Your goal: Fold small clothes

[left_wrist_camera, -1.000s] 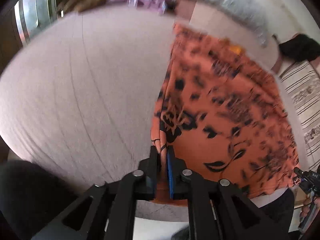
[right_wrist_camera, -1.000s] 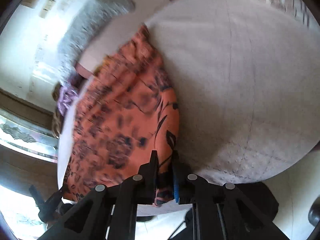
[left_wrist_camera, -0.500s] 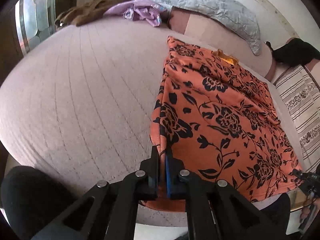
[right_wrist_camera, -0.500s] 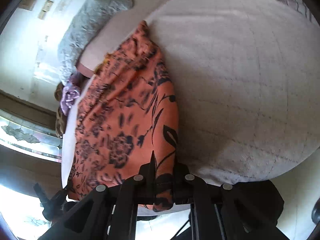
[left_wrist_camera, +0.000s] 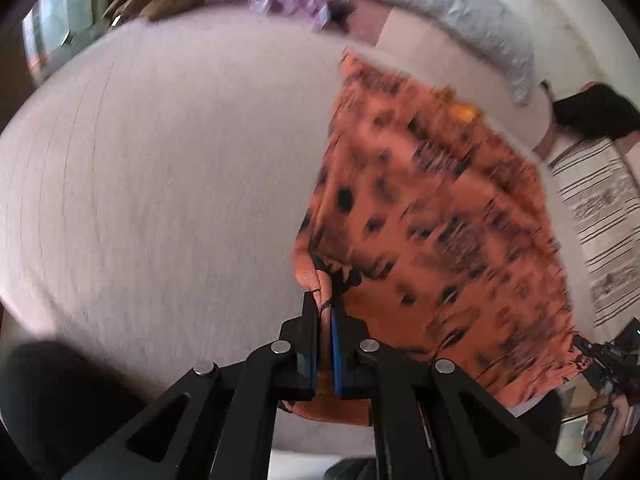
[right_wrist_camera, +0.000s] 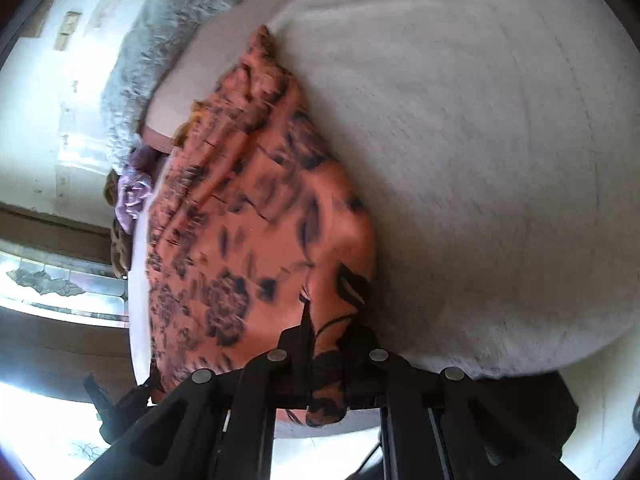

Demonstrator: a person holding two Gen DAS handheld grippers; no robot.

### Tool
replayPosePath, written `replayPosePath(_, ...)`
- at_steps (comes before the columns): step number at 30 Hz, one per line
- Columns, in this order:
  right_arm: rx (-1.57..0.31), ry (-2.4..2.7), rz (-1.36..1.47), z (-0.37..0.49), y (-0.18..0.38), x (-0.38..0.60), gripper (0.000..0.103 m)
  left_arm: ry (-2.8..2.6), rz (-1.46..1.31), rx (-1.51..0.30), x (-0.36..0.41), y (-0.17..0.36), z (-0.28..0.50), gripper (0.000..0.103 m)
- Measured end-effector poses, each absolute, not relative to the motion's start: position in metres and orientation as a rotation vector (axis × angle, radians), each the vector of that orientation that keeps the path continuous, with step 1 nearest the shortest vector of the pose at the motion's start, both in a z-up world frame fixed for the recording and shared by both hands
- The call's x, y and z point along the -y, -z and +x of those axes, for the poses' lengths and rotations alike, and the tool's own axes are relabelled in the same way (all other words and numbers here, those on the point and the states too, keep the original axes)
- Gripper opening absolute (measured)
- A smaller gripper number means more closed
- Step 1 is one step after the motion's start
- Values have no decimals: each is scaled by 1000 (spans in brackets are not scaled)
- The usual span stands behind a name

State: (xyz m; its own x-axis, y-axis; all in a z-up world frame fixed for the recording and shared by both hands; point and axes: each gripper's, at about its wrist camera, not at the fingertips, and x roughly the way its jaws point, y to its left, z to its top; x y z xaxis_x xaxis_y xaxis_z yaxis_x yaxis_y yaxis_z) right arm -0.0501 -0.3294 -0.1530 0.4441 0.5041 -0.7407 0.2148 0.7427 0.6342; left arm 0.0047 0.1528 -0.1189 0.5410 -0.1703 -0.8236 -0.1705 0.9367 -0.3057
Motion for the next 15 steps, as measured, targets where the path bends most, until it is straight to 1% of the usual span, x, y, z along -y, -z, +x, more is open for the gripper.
replayPosePath(4, -1040, -290, 758, -8, 115, 330, 10, 92, -393, -888, -154, 66, 55, 6)
replayPosePath(7, -943, -342, 745, 45, 79, 332, 10, 116, -391, -807, -158, 35, 108, 6)
replayPosePath(9, -867, -361, 756, 89, 59, 334, 10, 93, -400, -773, -163, 26, 156, 6)
replayPosePath(11, -819, -347, 781, 131, 52, 338, 10, 81, -392, -752, -163, 30, 189, 8)
replayPosePath(12, -790, -333, 792, 159, 54, 339, 12, 76, -364, -767, -161, 41, 215, 11)
replayPosePath(13, -770, -326, 794, 180, 60, 340, 13, 51, -363, -791, -162, 54, 230, 25)
replayPosePath(14, -776, -316, 808, 194, 69, 339, 31, 7, -334, -822, -159, 75, 255, 56)
replayPosePath(15, -833, -300, 846, 222, 92, 339, 76, -17, -306, -864, -159, 91, 268, 64)
